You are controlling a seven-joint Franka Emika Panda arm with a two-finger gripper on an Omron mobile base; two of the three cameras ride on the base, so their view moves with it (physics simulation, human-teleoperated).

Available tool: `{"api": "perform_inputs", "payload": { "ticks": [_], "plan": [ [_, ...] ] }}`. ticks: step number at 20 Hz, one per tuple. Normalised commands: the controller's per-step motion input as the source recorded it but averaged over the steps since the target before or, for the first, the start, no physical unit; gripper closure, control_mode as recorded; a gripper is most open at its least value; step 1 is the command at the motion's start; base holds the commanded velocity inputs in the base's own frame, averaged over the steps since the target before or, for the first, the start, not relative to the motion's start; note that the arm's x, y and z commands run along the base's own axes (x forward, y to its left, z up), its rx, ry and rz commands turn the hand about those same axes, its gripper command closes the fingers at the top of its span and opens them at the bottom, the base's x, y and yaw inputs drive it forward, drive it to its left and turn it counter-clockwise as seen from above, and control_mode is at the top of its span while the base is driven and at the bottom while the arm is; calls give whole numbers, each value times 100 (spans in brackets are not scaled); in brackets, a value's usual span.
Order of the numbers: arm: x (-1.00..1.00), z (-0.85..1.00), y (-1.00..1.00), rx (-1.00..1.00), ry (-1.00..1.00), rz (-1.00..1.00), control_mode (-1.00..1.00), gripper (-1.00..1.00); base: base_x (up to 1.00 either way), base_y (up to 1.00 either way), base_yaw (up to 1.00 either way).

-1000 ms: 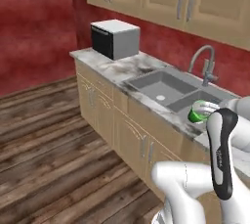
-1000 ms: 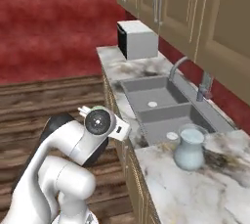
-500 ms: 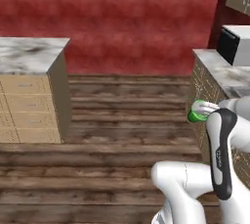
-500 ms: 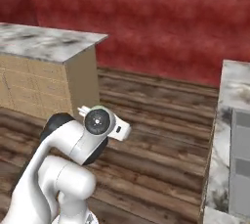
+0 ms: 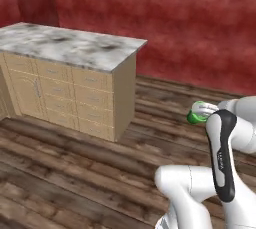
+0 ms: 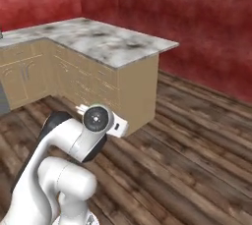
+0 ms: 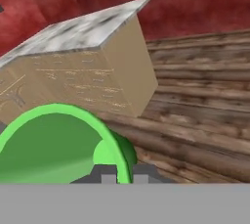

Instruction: Place the pitcher and cup on the dining counter for serving.

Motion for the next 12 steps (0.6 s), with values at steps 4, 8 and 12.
{"api": "perform_inputs", "payload": {
  "ticks": [4,8,12],
  "plan": [
    [0,0,0,0,0,0,100,100,94,-59,34],
    [0,0,0,0,0,0,100,100,75,-71,14],
    [0,0,0,0,0,0,100,100,97,-69,7]
  ]
}}
